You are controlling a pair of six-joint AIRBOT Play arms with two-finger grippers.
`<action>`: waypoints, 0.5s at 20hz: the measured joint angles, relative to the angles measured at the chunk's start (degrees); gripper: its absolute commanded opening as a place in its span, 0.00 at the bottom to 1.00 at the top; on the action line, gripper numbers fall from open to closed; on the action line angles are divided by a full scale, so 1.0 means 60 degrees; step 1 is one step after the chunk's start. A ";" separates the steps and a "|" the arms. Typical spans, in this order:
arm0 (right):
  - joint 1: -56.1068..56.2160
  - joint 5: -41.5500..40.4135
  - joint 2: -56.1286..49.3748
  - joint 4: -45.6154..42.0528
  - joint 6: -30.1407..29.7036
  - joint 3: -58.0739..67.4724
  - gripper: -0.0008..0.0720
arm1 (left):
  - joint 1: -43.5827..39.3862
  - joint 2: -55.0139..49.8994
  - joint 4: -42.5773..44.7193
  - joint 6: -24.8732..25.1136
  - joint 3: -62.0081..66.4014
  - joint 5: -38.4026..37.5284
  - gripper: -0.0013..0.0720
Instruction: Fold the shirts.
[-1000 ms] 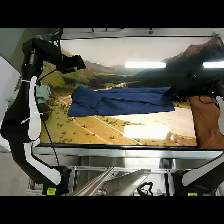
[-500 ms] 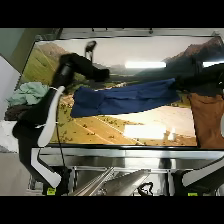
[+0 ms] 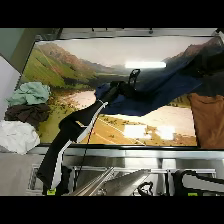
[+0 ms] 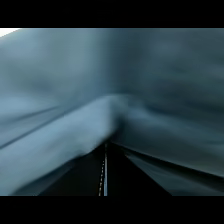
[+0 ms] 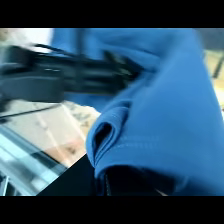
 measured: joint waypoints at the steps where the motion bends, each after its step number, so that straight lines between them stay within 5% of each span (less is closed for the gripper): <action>1: 0.0062 -0.0029 0.0120 0.0000 0.0124 0.0004 0.03 | 0.0004 -0.0073 -0.0226 -0.0007 -0.0022 0.0025 0.04; 5: 0.0270 -0.0091 0.0189 -0.0007 0.0379 0.0011 0.03 | 0.0605 0.0845 -0.0863 0.0270 -0.0149 0.1089 0.04; 10: 0.1107 0.0565 -0.0299 -0.0084 0.0696 -0.0412 0.03 | 0.2386 0.4299 -0.1319 0.0849 -0.0175 0.3104 0.04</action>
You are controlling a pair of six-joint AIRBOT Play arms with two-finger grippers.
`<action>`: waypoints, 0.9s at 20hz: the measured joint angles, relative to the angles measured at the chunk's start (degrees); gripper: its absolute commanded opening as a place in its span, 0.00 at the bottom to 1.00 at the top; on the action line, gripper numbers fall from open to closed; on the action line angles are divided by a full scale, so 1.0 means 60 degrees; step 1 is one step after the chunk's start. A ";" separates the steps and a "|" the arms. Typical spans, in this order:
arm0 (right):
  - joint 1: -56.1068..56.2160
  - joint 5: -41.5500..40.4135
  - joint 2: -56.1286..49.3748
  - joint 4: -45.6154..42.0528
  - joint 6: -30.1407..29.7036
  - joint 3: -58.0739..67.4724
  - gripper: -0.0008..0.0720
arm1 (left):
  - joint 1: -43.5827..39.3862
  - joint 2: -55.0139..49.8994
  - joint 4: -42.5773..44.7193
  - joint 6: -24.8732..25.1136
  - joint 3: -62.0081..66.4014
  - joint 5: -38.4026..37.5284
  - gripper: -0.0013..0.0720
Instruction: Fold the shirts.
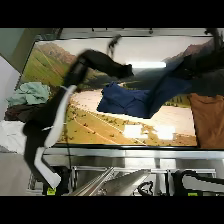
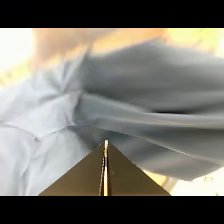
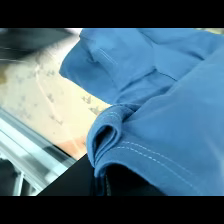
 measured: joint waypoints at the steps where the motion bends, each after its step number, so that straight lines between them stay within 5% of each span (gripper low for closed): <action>1: 0.0372 0.0419 -0.0095 -0.0007 0.0073 -0.0171 0.03 | 0.0474 0.0838 -0.0029 0.0066 -0.0007 0.0350 0.04; 5: 0.2710 0.3100 -0.0874 0.0007 0.0251 -0.0623 0.04 | 0.2302 0.4084 -0.0124 0.0288 -0.0015 0.1348 0.04; 6: 0.3450 0.4120 -0.1249 0.0033 0.0255 -0.0674 0.15 | 0.2696 0.4768 -0.0124 0.0342 -0.0026 0.1504 0.04; 7: 0.4138 0.5125 -0.1665 0.0040 0.0295 -0.0703 0.45 | 0.3078 0.5461 -0.0135 0.0408 -0.0069 0.1625 0.04; 8: 0.4787 0.6145 -0.2113 0.0069 0.0364 -0.0721 0.62 | 0.3391 0.6058 -0.0146 0.0481 -0.0175 0.1741 0.04; 11: 0.6349 0.8513 -0.3435 0.0077 0.0725 -0.0627 0.62 | 0.4244 0.7737 -0.0157 0.0663 -0.0998 0.1814 0.04; 13: 0.6615 0.8947 -0.3610 -0.0200 0.0787 -0.0466 0.63 | 0.4725 0.8684 -0.0160 0.0820 -0.1738 0.1661 0.04; 15: 0.6193 0.8433 -0.3242 -0.1005 0.0991 -0.0382 0.99 | 0.5202 0.9471 -0.0153 0.0994 -0.2484 0.1417 0.04; 18: 0.4579 0.6535 -0.2211 -0.2801 0.1840 -0.0313 0.99 | 0.5887 1.0444 -0.0149 0.1228 -0.3574 0.0903 0.04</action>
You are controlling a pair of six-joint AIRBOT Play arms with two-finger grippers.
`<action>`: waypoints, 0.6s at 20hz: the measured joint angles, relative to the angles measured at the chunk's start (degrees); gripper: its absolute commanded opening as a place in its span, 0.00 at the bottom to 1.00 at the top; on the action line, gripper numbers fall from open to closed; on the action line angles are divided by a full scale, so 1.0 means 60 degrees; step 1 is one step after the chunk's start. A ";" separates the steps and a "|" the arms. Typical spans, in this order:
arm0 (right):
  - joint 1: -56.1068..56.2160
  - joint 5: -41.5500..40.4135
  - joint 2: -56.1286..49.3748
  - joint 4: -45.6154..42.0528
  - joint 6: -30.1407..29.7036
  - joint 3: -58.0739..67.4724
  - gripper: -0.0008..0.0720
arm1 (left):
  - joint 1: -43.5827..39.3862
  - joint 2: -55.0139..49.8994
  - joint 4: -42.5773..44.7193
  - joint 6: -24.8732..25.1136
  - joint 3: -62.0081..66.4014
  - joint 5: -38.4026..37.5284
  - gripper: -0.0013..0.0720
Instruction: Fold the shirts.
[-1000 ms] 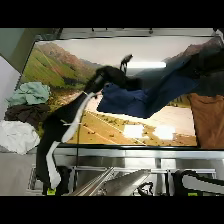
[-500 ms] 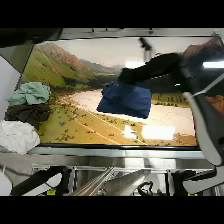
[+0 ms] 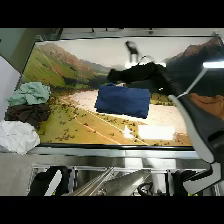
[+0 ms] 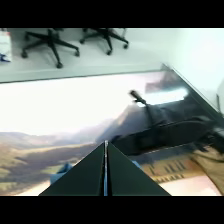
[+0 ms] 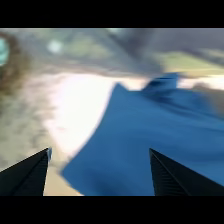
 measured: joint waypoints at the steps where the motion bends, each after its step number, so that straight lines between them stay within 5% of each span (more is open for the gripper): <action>1: -0.0579 -0.0780 0.0204 -0.0597 0.0317 0.0000 0.99 | 0.0186 0.0255 0.0007 0.0029 -0.0335 -0.0149 0.04; 5: -0.2550 -0.2943 0.0586 -0.1643 0.1133 -0.0947 0.99 | 0.0583 0.0885 0.0011 0.0120 -0.1359 -0.0514 0.04; 12: -0.3311 -0.1690 -0.0062 0.1421 -0.0138 -0.3829 0.99 | 0.0714 0.1290 0.0000 0.0153 -0.2222 -0.0634 0.04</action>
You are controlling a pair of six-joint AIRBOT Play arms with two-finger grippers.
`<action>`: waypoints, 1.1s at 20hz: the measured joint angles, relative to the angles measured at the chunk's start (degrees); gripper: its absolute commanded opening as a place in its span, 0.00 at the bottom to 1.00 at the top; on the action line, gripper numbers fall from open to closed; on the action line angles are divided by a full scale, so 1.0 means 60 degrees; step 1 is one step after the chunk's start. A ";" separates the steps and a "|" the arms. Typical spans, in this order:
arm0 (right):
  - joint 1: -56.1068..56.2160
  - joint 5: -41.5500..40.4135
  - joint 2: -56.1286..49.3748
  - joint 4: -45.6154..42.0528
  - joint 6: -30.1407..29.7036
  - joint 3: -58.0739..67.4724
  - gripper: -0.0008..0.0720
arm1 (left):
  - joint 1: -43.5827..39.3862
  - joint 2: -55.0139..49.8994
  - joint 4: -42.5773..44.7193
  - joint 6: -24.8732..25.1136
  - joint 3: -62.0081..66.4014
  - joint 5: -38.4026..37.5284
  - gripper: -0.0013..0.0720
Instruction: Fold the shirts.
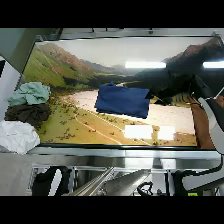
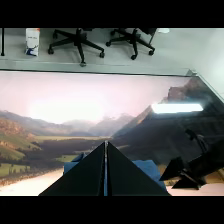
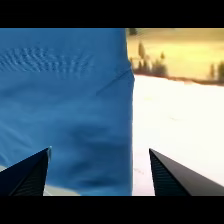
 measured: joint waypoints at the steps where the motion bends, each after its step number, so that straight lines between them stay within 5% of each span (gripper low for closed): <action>1: 0.0015 0.0109 -0.0197 0.0233 -0.0164 -0.0120 0.99 | 0.0004 0.0018 -0.0007 0.0004 -0.0029 0.0000 0.04; 4: 0.0211 0.0255 -0.0696 0.1020 -0.0565 -0.0299 0.98 | 0.0007 0.0029 -0.0015 -0.0004 -0.0076 0.0011 0.04; 5: 0.0280 0.0299 -0.0823 0.1242 -0.0729 -0.0328 0.77 | 0.0007 0.0036 -0.0018 -0.0011 -0.0084 0.0011 0.04; 6: 0.0339 0.0372 -0.0943 0.1421 -0.0940 -0.0353 0.27 | 0.0007 0.0036 -0.0018 -0.0015 -0.0087 0.0018 0.04; 7: 0.0386 0.0430 -0.1060 0.1614 -0.1209 -0.0382 0.04 | 0.0007 0.0044 -0.0022 -0.0055 -0.0087 0.0022 0.04; 13: 0.0062 -0.0018 -0.0605 0.2295 -0.1963 0.0783 0.03 | 0.0007 0.0044 -0.0040 -0.0233 -0.0098 0.0036 0.04; 22: -0.3818 -0.1060 0.1767 0.1851 -0.0135 0.3402 0.03 | 0.0007 0.0044 -0.0018 -0.0299 -0.0098 0.0280 0.04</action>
